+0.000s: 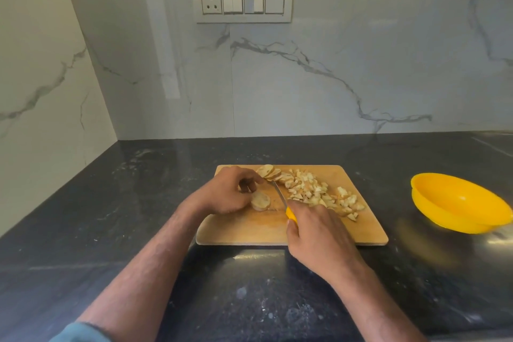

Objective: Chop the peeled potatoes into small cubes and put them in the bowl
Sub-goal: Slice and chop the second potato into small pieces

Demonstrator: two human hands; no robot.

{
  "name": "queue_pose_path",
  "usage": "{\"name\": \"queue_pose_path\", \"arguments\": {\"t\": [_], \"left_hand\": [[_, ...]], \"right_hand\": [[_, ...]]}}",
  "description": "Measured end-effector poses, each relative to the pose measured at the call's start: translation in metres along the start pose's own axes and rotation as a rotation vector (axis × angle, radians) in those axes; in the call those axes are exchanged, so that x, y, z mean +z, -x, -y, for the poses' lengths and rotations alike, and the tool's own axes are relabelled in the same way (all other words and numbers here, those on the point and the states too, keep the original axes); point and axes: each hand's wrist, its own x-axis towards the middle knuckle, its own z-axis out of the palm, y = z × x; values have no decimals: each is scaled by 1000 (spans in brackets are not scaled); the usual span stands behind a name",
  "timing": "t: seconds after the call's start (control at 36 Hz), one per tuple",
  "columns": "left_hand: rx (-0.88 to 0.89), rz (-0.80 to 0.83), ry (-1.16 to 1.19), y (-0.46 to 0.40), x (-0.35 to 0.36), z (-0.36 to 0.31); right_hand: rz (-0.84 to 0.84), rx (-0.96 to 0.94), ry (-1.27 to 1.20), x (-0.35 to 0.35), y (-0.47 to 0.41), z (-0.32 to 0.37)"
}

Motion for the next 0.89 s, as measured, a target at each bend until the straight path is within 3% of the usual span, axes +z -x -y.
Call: {"name": "queue_pose_path", "arguments": {"t": [0.25,0.64,0.89], "left_hand": [[-55,23,-44,-4,8,1],[-59,30,77,-4,4,6],[-122,21,-15,-3,-7,17]], "right_hand": [[-3,26,-86,-6,5,4],[-4,10,-111,1,-2,8],[-35,3,-125,9,-1,14]]}}
